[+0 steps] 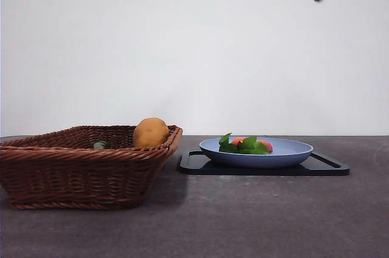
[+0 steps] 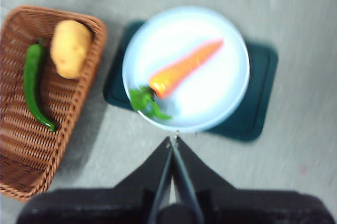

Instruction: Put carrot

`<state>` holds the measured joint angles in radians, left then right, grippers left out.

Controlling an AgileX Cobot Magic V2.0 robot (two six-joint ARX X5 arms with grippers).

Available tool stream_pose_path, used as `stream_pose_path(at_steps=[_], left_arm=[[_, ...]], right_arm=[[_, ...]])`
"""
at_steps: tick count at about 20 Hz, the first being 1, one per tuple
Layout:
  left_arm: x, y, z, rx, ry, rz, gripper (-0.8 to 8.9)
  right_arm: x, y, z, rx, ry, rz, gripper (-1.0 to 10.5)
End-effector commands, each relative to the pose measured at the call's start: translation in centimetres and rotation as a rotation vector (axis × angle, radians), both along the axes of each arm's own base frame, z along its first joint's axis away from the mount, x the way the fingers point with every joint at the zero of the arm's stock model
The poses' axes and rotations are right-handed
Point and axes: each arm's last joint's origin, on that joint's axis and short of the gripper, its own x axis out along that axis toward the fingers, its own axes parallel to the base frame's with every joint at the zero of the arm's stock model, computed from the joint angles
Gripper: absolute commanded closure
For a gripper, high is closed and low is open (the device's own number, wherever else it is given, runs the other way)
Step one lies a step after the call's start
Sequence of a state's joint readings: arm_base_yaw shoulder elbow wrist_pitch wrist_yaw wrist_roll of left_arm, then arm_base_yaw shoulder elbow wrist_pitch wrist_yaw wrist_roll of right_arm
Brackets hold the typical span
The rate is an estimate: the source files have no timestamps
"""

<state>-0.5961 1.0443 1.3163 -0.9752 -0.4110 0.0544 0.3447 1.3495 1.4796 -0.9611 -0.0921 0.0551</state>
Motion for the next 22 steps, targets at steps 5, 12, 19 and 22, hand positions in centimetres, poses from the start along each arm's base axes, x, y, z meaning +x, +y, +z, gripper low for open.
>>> stream_pose_path(at_steps=[5,12,19,22], left_arm=[[-5.0,5.0,-3.8,-0.201,-0.221,0.006,8.08],[-9.2,6.7,-8.1,-0.426,-0.342,-0.049,8.07],[-9.4,6.8,-8.4,-0.412,-0.314,-0.044,8.05],[-9.4,6.8,-8.4,-0.412,-0.314,-0.043,8.05]], right_arm=[[-5.3,1.3,-1.5,0.018,-0.351,0.036,9.4],[-10.0,-0.8,-8.3,0.191,-0.625,-0.001,9.4],[-10.1,-0.9,-8.7,0.2,-0.601,-0.011,9.4],[-10.1,-0.8,-8.7,0.198,-0.599,-0.011,9.4]])
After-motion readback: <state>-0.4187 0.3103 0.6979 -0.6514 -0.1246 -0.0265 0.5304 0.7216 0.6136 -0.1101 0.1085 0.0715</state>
